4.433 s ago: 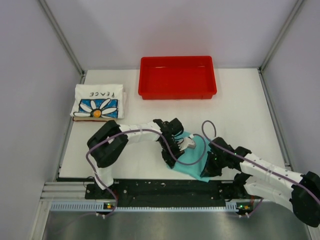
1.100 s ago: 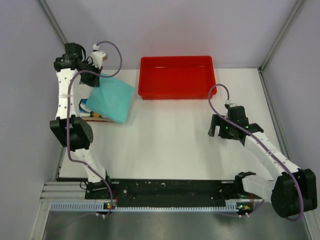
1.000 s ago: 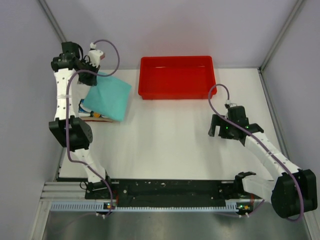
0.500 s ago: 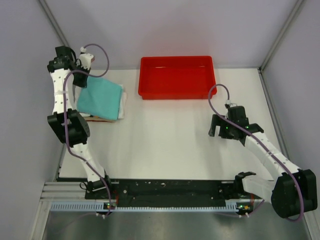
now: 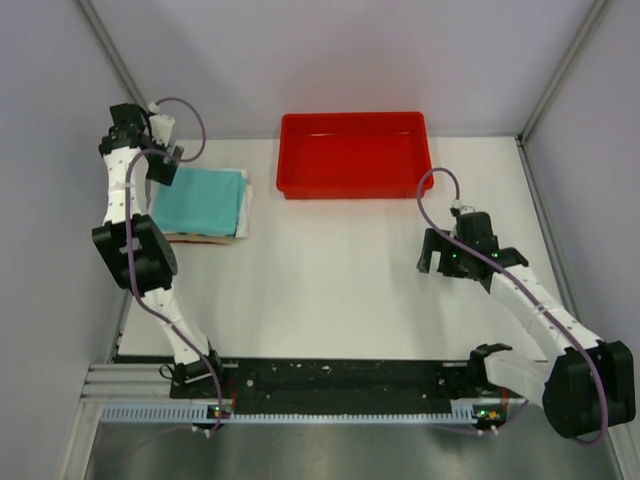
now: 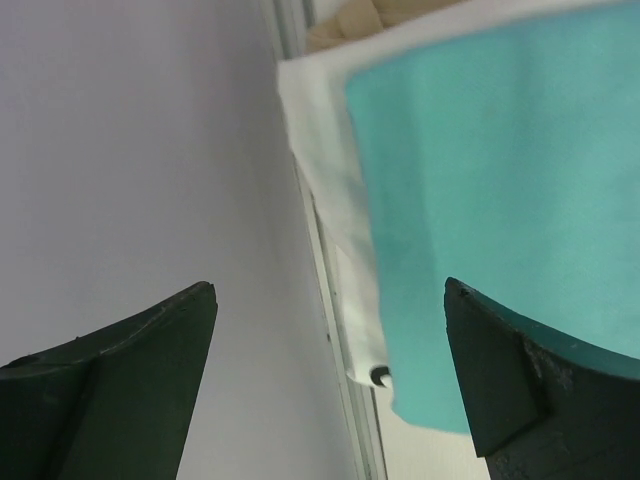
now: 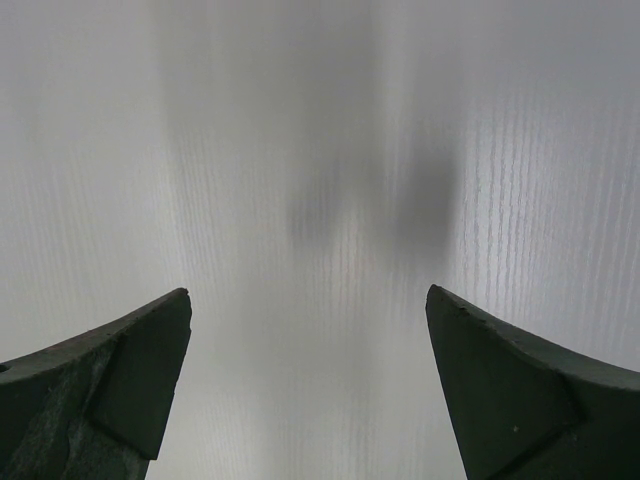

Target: Fold and stack the t-shirts

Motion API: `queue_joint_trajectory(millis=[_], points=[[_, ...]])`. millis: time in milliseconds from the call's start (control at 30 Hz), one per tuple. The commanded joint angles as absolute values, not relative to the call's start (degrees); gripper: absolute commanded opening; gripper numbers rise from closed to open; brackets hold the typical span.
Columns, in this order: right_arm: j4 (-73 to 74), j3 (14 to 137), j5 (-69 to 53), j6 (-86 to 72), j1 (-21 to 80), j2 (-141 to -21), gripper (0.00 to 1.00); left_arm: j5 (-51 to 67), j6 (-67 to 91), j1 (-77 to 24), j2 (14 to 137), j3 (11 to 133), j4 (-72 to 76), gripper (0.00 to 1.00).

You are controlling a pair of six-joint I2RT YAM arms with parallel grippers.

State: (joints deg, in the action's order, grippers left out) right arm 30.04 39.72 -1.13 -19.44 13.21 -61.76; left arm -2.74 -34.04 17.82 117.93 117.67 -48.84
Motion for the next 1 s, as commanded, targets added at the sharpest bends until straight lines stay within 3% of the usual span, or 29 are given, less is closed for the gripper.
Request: queue_joint_trajectory(millis=[0,333,633,833,967], points=[[28.8,39.4,-0.5,-18.5,12.9,-59.3,0.99,-0.3,-36.0,14.8,105.2,107.9,-45.8,0.99],[28.5,39.2,-0.3,-18.4,12.8,-54.6,0.99,18.1,-34.1,6.4,80.6,77.9,-49.5,0.99],[24.8,35.7,2.5,-18.5,12.9,-48.0,0.99,30.1,-34.2,3.7,58.0,49.0,-37.6,0.99],[22.2,33.3,4.1,-18.6,12.9,-44.3,0.99,29.3,-24.9,3.7,55.6,36.8,-25.9,0.99],[21.6,32.3,4.7,-18.5,12.8,-43.0,0.99,24.2,-22.9,3.8,58.9,36.5,-24.2,0.99]])
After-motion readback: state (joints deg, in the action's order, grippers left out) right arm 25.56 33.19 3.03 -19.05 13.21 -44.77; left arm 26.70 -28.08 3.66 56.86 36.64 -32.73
